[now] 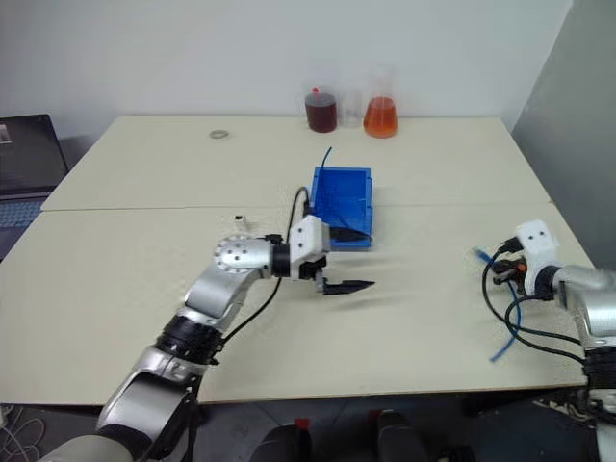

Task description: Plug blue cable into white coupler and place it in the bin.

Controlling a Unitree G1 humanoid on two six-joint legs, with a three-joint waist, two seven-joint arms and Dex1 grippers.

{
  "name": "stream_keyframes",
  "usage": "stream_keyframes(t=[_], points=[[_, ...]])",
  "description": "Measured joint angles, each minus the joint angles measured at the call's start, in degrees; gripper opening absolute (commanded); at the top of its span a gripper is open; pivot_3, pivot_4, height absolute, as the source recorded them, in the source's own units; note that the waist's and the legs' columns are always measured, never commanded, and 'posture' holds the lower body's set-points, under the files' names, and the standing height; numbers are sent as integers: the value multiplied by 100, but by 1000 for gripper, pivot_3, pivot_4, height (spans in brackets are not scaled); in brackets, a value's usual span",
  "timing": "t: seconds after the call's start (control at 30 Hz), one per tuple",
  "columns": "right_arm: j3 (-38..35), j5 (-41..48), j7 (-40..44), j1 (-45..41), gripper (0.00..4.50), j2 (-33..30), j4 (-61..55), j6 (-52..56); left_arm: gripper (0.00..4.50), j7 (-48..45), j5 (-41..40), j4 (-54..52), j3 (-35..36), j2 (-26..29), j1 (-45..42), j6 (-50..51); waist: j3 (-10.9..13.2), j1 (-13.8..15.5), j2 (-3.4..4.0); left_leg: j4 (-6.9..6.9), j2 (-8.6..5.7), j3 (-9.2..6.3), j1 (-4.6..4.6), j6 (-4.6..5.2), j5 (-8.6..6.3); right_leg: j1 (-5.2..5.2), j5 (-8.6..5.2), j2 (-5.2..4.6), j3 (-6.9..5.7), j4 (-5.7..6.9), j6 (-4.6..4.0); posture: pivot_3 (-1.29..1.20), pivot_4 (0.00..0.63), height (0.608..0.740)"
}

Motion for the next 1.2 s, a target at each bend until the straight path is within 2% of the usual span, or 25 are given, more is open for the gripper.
stream_keyframes(t=[0.1, 0.2, 0.33, 0.4, 0.43, 0.6, 0.7, 0.83, 0.97, 1.2], points=[[464, -109, 664, -368, 15, 2, -67, -349, 4500, 279, -133, -1001, 445, 437, 620, 477, 3, -40, -5, 4, 0, 3, 3, 0, 0, 1, 0, -3, 4, 1, 0, 0, 150, 740], [826, -154, 771, -1022, 15, 723, -51, -437, 4500, 695, -434, -2217, 1103, 810, 1787, 1217, 9, -145, -14, 0, 5, 6, 15, -1, 0, 1, 0, -2, 13, 7, 0, 0, 150, 740], [1283, -164, 663, -1622, 15, 1870, -134, -410, 4500, 1706, -750, -3486, 2162, 467, 3633, 1957, 12, -121, -19, 0, 10, -2, 19, -2, 1, 4, -2, -6, -1, 15, -6, 0, 150, 740], [1524, -199, 621, -1831, 15, 2344, -53, -427, 4500, 2072, -754, -3751, 2371, 231, 4295, 2075, 13, -55, -21, 2, 5, -3, 15, -2, 1, 4, -1, -10, -6, 17, -8, 0, 150, 740], [1700, -271, 572, -2024, 15, 2775, 89, -492, 4500, 2315, -723, -3940, 2479, 69, 4844, 2049, 11, -44, -23, 2, 6, 0, 18, -3, 0, 5, 6, -13, -4, 15, -20, 0, 150, 740], [2521, -728, 554, -2540, 15, 3886, 810, -1265, 4500, 3138, -710, -4103, 2476, -844, 5867, 1981, 9, 125, -27, 9, -7, -6, 10, -4, 1, 9, 9, -30, -19, 12, -17, 0, 150, 740], [2986, -1158, 561, -2717, 15, 4399, 1614, -2014, 4500, 3559, -612, -4150, 2364, -1216, 6270, 1745, 6, 113, -32, 10, -6, 6, 18, -4, 1, 10, 10, -29, -10, 10, -17, 0, 150, 740], [3250, -1559, 593, -2714, 15, 4579, 2463, -2697, 4500, 3805, -442, -4193, 2170, -1415, 6663, 1334, 4, 81, -34, 7, -7, 15, 17, -4, 0, 7, 15, -29, -2, 6, -28, 0, 150, 740], [3211, -1755, 592, -2740, 15, 4607, 2959, -3127, 4500, 3953, -326, -4189, 1888, -1589, 7089, 1029, 4, 35, -34, -1, -2, 18, 20, -4, -1, 3, 10, -23, 3, 7, -38, 0, 150, 740], [3055, -1776, 668, -2773, 1608, 4660, 3175, -3213, 4500, 4053, -311, -4185, 1802, -1513, 7073, 885, 4, -15, -33, -3, 6, 7, 32, -4, -1, 6, -15, -8, -6, 25, -32, 0, 150, 740]])
